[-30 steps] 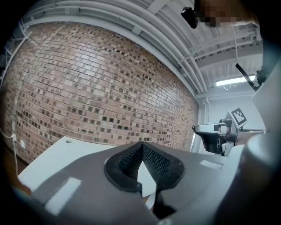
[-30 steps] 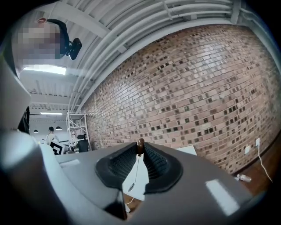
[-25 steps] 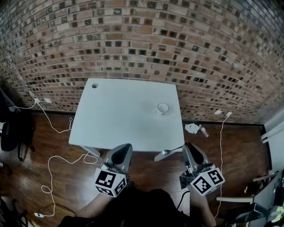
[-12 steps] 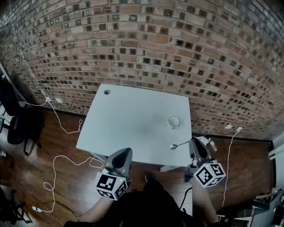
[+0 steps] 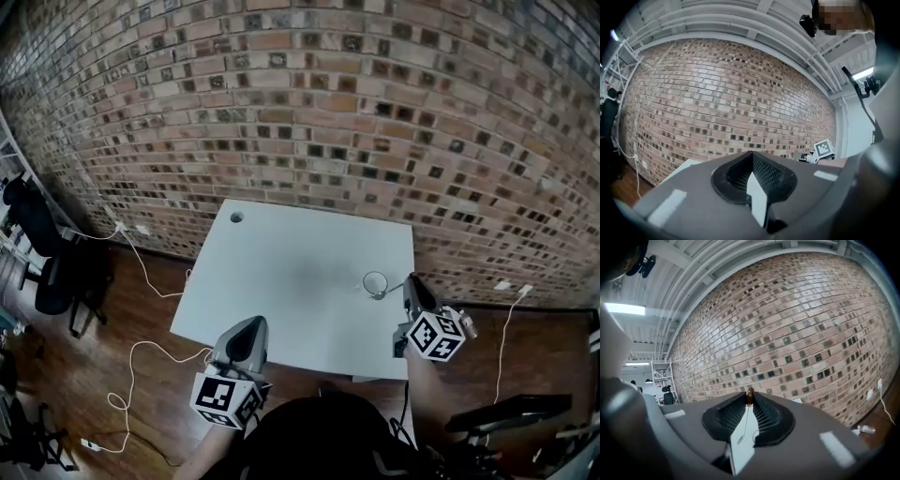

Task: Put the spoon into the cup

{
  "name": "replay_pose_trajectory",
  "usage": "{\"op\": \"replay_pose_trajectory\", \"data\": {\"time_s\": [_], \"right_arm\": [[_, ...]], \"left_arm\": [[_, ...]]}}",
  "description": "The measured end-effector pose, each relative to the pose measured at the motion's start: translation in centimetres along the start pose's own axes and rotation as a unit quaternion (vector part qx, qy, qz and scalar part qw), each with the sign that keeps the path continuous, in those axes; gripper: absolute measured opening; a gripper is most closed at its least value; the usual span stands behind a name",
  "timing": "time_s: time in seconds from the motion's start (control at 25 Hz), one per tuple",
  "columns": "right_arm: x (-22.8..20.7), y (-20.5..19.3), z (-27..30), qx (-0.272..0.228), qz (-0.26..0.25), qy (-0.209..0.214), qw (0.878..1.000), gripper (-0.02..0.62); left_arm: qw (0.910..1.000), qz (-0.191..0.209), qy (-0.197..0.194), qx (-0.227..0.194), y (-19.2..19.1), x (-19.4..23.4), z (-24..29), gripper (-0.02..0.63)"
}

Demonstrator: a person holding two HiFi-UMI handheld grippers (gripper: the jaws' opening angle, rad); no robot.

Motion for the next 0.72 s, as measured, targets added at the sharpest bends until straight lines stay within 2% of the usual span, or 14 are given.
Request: {"op": "replay_pose_trajectory", "data": {"time_s": [0.2,0.36,0.72], "right_arm": [[-3.6,-2.0,4.0,0.015,-0.018,0.01,1.0,0.057],[-5.1,-4.7,5.6,0.048,-0.024,0.01,0.999,0.057],[-6.7,-7.5,7.8,0.097,-0.035,0.028,0.994,0.057]], "left_arm": [[0.9988,0.011,0.047,-0.013,0.6,0.9,1.4,-0.008],[0.9982,0.014,0.058,-0.003,0.1,0.5,2.0,-0.008],[0.9957,0.02,0.09,0.008,-0.8,-0.1,1.7,-0.008]]}}
Point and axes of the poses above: the fingertips, and each gripper's own axes: z forward along the fingers, x to its left, y out of its top, the point moved 6 cm from there along -z, backward along the fingers, and after that the axes turned 14 degrees about y, right-handed, at the moved point
